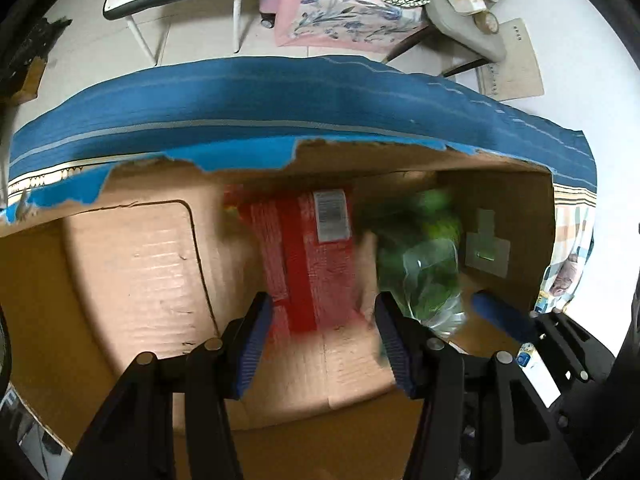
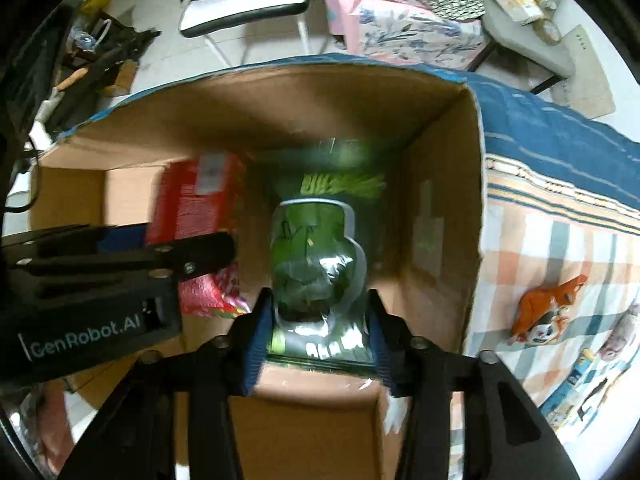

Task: Organize soft objects
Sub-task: 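Carry both packets over the box and open both tools to drop them, then grasp the orange panda snack bag with left tool while right tool grasps yellow milk pack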

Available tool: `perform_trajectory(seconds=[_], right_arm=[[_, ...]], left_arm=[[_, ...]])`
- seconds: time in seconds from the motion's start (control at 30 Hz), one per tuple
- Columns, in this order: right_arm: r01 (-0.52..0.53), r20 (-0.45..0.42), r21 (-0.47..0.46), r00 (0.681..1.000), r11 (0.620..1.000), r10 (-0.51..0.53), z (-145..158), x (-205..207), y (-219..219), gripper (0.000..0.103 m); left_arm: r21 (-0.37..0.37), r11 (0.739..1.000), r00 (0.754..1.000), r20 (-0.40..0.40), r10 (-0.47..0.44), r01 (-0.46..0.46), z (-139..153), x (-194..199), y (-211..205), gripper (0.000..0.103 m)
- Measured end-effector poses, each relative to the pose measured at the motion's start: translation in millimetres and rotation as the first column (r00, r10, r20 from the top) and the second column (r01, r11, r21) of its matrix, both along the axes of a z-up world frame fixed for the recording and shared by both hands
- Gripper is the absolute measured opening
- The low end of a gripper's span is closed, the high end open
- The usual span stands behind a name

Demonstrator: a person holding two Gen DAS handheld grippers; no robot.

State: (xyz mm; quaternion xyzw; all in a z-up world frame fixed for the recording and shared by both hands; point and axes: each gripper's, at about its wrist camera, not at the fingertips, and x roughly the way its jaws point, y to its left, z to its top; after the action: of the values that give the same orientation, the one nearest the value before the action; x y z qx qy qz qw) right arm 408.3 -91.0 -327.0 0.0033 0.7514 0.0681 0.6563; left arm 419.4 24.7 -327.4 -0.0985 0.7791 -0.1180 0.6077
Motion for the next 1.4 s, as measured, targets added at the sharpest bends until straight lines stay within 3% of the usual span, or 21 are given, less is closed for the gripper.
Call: perform_trajectory(seconds=[0.03,0.27,0.33,0.47,0.53,0.6,0.67,0.83,1.2,1.4], right_arm=[[0.006,0.007,0.000,1.000,1.000,-0.006,2,0,-1,0.074],[0.023,0.039,0.011,0.999,1.000,-0.023,20,-6,-10,0.075],[0.024,0.049,0.010,0.998,1.000,-0.024,26,-11,-11,0.082],[0.008,0.075,0.008,0.997,1.000,-0.008,43,-28,-10,0.086],[0.004,0.093,0.015,0.996,1.000,-0.005,50,-38,-10,0.095],[0.010,0.112,0.025,0.994,1.000,-0.013,59,-47,-11,0.103],[0.013,0.135,0.033,0.991,0.999,-0.017,67,-58,-9,0.103],[-0.002,0.174,0.029,0.985,1.000,-0.003,85,-84,-3,0.103],[-0.022,0.294,0.018,0.956,1.000,0.016,141,-154,1,0.103],[-0.020,0.339,0.052,0.941,0.998,0.001,171,-186,-3,0.103]], left_arm=[[-0.004,1.000,1.000,0.000,0.005,-0.005,1,1,0,0.052],[0.058,0.998,0.999,0.041,0.016,-0.019,19,-6,9,0.070],[0.064,0.997,0.998,0.063,0.031,-0.035,27,-13,15,0.075],[0.094,0.994,0.992,0.118,0.051,-0.062,43,-33,24,0.091],[0.135,0.988,0.986,0.158,0.055,-0.077,53,-45,29,0.099],[0.192,0.977,0.973,0.226,0.047,-0.091,67,-59,35,0.100],[0.213,0.971,0.961,0.274,0.044,-0.105,78,-72,40,0.100],[0.197,0.968,0.941,0.328,0.083,-0.154,99,-103,51,0.100],[0.234,0.950,0.878,0.473,0.073,-0.205,156,-180,58,0.100],[0.244,0.948,0.863,0.502,0.059,-0.207,181,-207,55,0.100]])
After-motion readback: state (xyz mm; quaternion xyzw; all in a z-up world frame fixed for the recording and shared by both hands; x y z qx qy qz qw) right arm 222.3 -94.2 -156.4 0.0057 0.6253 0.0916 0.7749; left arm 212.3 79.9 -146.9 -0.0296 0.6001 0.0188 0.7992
